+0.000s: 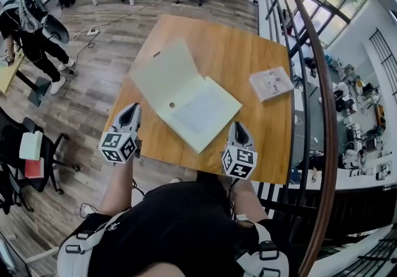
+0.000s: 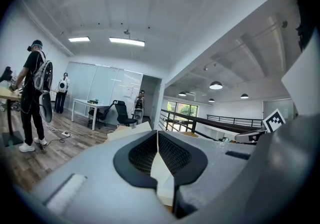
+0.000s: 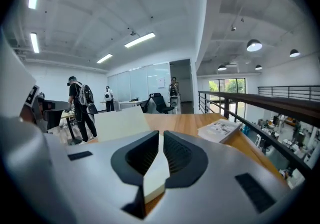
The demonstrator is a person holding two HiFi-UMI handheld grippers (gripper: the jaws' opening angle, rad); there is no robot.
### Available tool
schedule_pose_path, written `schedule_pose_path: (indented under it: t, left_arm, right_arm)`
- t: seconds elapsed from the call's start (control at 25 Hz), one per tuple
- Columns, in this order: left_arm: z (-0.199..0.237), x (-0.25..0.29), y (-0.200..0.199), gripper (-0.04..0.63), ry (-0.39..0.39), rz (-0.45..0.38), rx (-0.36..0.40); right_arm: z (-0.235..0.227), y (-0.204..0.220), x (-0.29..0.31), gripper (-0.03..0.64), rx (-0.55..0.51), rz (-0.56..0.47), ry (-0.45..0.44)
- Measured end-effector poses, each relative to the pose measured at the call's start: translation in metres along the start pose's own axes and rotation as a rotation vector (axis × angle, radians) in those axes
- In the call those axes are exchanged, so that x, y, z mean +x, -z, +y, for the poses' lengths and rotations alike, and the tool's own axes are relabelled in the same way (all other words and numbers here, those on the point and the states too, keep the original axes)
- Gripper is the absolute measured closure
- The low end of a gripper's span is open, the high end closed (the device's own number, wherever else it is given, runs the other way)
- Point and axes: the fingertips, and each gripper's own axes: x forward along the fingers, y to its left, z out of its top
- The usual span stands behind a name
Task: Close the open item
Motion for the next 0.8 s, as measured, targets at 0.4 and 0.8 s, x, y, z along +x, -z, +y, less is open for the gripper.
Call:
schedule_pose_path:
  t: [0.4,0.8]
  left_arm:
    - [0.058,0.052,0.028,0.407,-0.083,0.067,-0.072]
    - [0.142,0.104,0.065,0.371,-0.103,0.169,-0.208]
  right_arm:
    - [-0.020,0.092,0.059,0.478,0.402,0.248,-0.048]
    - [-0.028,0.144,0.088,0.377,0.512,0.404,-0.001]
